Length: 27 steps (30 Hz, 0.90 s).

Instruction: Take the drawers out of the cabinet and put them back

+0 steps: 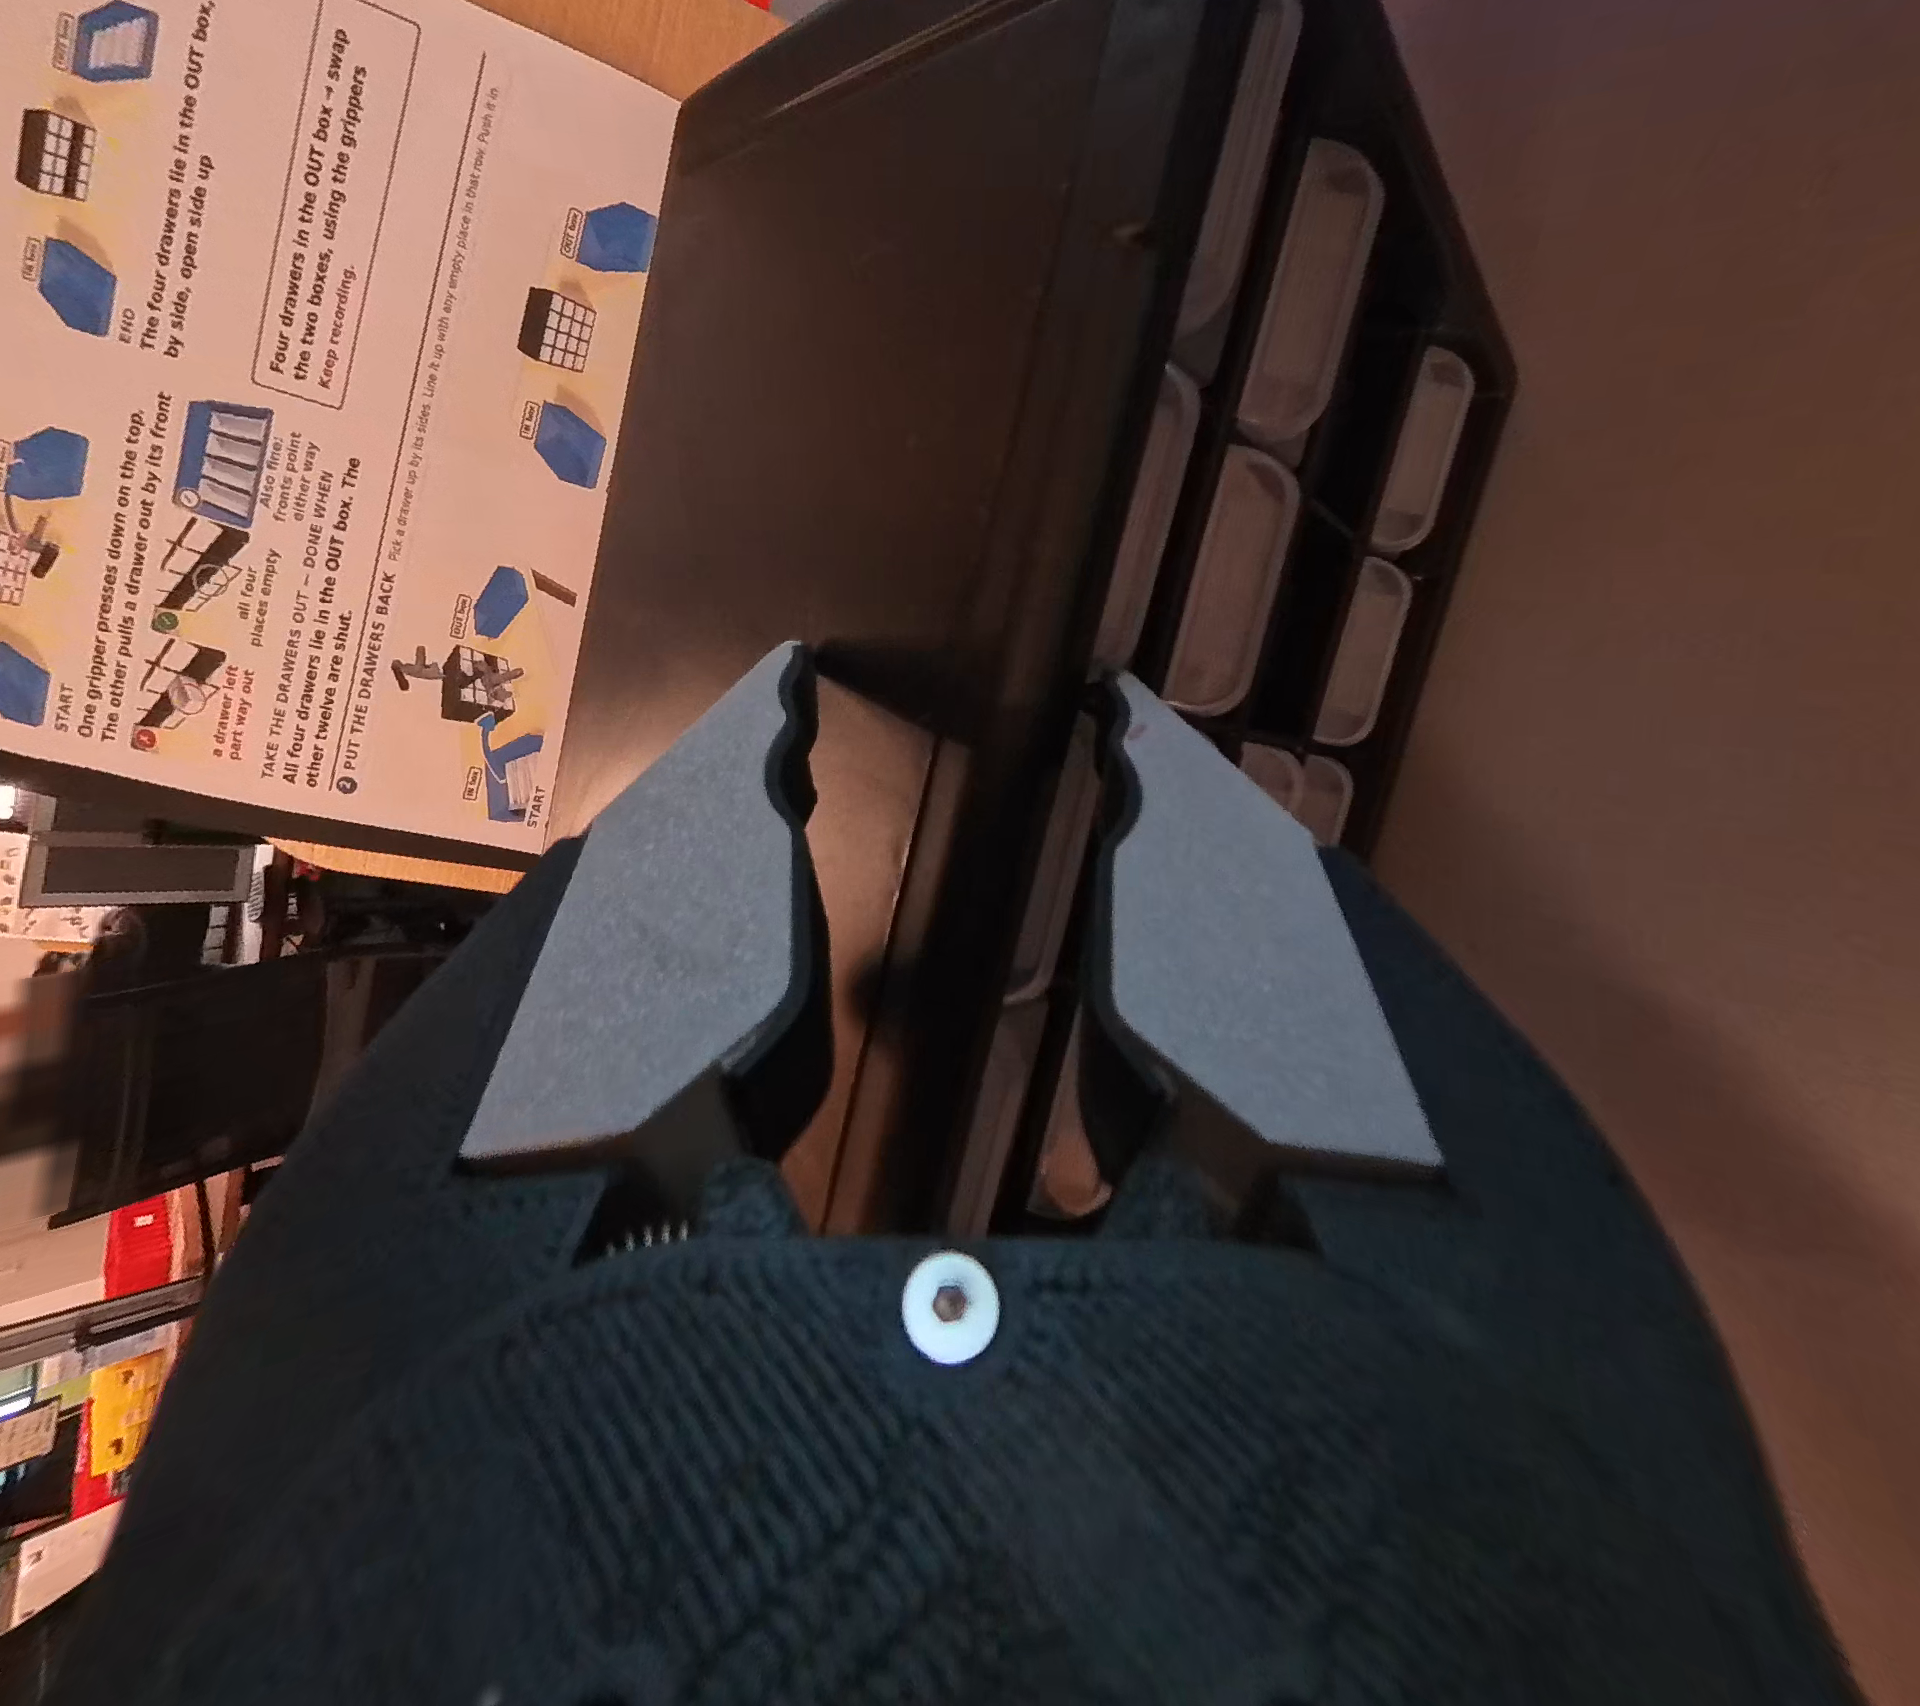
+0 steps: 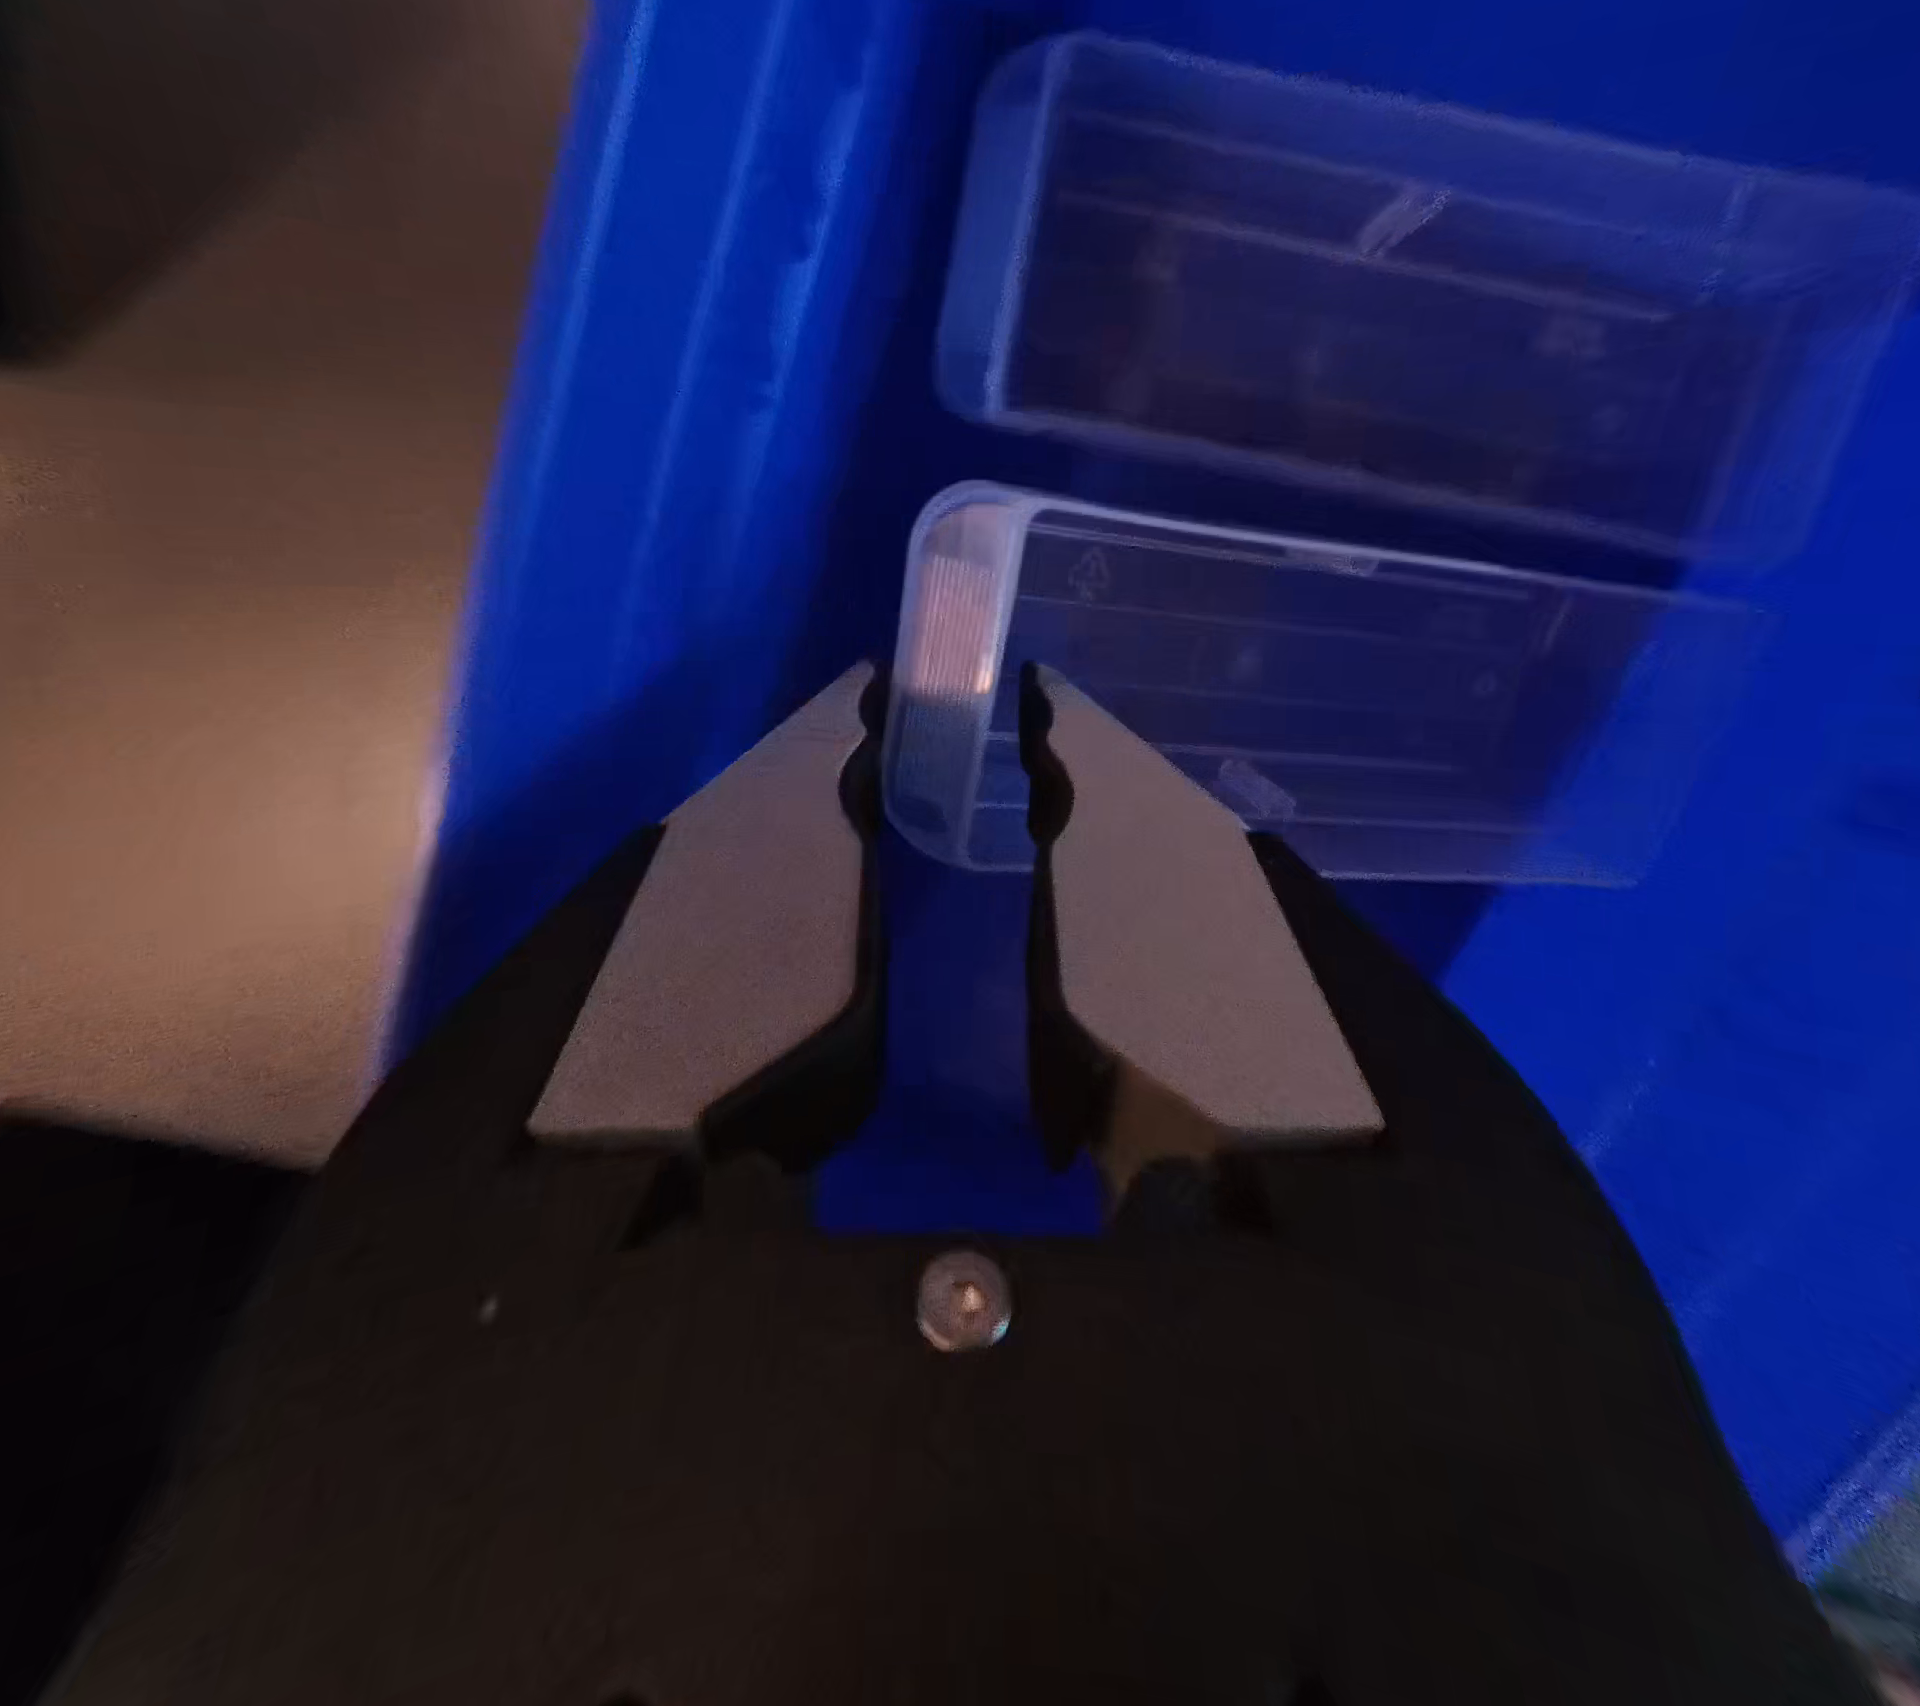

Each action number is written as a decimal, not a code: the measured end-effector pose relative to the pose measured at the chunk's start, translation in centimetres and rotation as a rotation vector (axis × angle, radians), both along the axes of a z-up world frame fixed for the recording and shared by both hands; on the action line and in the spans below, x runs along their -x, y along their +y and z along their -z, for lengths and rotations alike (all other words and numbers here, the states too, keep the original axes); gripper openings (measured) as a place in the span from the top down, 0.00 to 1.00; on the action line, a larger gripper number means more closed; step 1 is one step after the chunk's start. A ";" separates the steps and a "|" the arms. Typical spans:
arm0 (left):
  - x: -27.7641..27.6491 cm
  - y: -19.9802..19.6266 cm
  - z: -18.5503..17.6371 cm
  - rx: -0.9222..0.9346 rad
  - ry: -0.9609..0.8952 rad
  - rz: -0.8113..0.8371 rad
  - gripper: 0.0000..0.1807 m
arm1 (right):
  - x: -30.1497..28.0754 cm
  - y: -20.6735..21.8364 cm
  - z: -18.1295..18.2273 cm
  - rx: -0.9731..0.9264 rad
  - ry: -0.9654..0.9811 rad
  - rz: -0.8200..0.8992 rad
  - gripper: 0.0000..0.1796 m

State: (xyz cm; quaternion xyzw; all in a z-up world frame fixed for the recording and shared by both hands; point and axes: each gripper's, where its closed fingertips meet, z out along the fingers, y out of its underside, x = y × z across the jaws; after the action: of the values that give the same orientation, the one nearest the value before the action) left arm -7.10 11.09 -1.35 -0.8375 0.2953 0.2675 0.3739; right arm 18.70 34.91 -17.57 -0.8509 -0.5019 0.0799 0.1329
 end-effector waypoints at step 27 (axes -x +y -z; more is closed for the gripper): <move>1.9 -3.6 -0.4 0.121 -0.075 0.046 0.73 | 9.9 -20.5 -12.3 -0.290 0.600 -0.501 0.68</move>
State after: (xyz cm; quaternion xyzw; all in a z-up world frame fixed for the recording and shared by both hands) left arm -8.97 7.46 -0.94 -0.8610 0.3158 0.2090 0.3395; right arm 8.84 14.38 -5.22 -0.6138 -0.6386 0.2828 0.3682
